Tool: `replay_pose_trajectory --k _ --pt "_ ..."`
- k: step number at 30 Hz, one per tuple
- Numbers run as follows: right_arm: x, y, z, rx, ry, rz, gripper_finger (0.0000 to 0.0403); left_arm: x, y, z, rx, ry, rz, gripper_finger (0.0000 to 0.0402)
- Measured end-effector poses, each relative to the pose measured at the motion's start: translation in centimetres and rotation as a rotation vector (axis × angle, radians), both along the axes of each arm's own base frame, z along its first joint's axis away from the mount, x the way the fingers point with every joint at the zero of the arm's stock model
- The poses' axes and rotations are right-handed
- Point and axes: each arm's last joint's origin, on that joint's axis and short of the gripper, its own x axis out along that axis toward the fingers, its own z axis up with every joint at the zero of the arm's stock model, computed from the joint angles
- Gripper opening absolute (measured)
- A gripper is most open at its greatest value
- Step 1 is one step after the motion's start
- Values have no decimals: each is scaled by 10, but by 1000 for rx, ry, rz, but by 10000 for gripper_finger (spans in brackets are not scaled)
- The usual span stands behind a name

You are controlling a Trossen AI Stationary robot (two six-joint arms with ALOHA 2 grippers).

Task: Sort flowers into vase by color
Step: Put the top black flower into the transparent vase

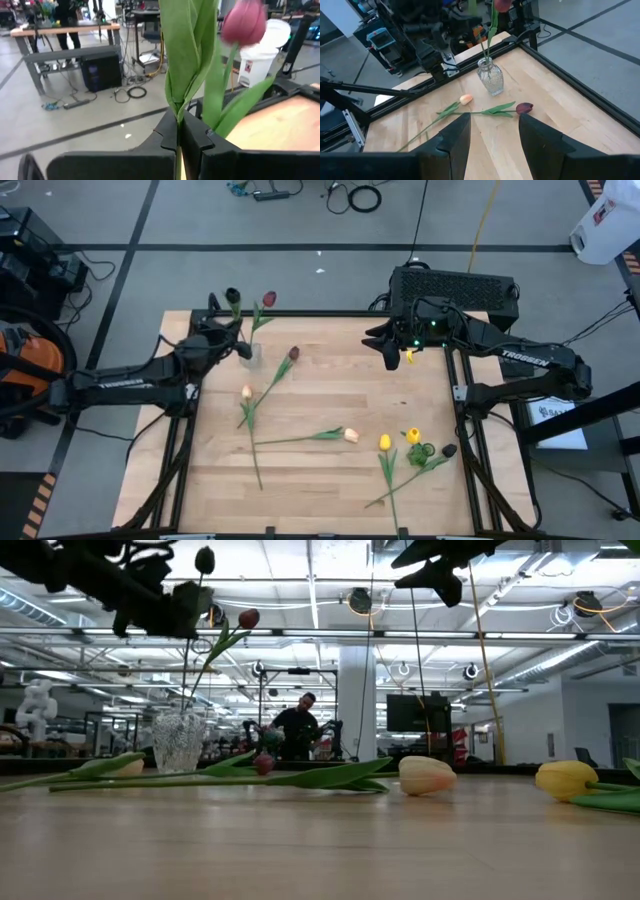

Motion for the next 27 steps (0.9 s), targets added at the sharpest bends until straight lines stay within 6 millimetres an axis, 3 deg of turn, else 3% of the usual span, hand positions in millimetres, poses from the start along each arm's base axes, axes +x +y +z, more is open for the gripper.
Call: replay_pose_trajectory --k 7,13,27 --pt "0 0 0 -1 -3 0 160 -3 0 -26 -18 11 20 6" --pt "1 0 2 -8 -25 0 160 -5 -1 -41 -63 -27 34 41" --pt "1 -1 2 -8 -23 -1 160 -5 -1 -44 -77 -27 35 51"
